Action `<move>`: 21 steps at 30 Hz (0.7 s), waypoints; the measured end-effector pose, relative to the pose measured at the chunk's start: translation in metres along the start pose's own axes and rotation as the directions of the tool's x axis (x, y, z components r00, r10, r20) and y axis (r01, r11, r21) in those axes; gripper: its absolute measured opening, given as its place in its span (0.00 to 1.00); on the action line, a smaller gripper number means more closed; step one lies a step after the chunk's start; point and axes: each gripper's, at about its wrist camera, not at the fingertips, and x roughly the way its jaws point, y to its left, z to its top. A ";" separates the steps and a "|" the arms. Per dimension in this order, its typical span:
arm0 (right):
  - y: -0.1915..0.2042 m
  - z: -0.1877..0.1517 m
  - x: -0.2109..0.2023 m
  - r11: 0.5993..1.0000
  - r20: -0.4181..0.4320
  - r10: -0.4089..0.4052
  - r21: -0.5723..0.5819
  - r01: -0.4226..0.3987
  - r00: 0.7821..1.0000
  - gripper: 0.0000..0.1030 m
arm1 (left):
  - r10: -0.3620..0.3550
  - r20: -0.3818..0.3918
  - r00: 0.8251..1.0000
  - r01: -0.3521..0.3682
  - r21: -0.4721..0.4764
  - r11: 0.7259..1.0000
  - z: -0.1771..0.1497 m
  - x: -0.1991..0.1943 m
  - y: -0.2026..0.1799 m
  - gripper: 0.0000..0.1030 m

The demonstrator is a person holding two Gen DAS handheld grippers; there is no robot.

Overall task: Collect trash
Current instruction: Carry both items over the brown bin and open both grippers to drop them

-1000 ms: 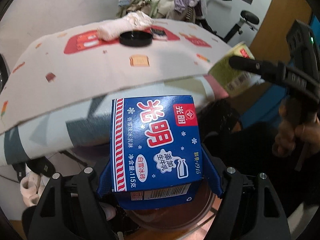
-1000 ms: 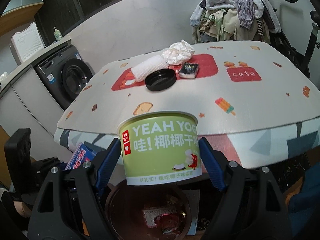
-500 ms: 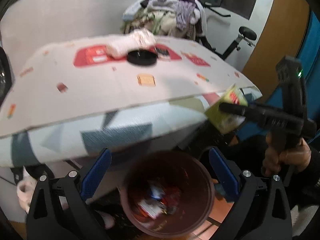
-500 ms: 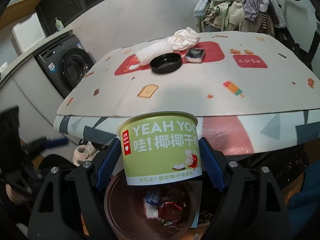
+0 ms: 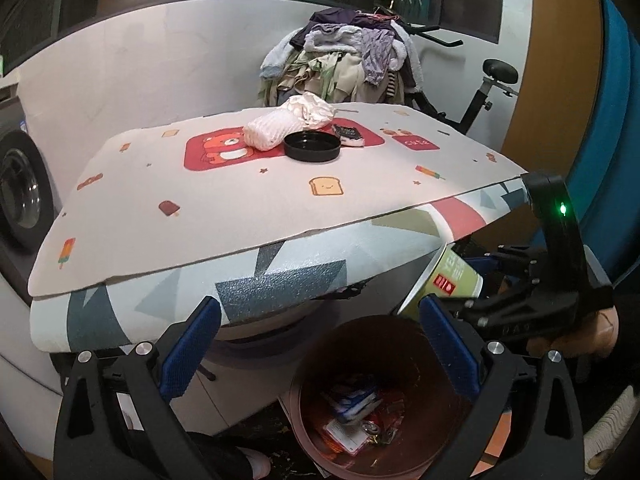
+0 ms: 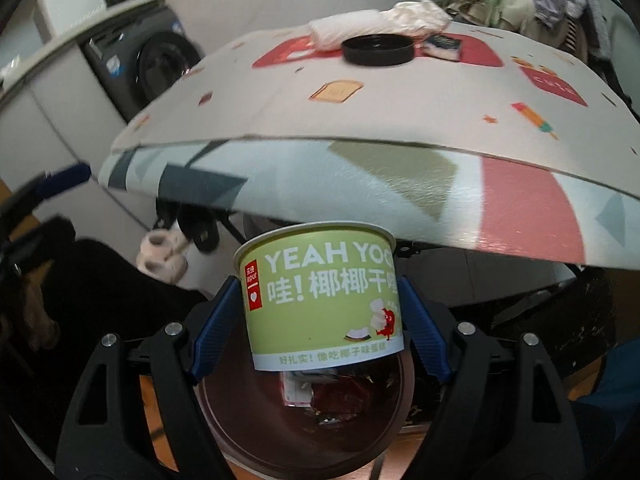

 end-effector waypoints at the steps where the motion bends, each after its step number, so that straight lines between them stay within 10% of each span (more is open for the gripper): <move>1: 0.003 -0.001 0.003 1.000 -0.010 -0.004 -0.018 0.004 1.000 0.76 | 0.001 -0.002 1.000 -0.001 -0.005 1.000 0.000 0.001 0.001 0.94; 21: 0.013 -0.005 0.013 0.998 -0.052 -0.006 -0.065 0.002 0.999 0.77 | 0.006 -0.020 1.000 -0.006 -0.028 1.000 -0.002 0.005 0.006 0.94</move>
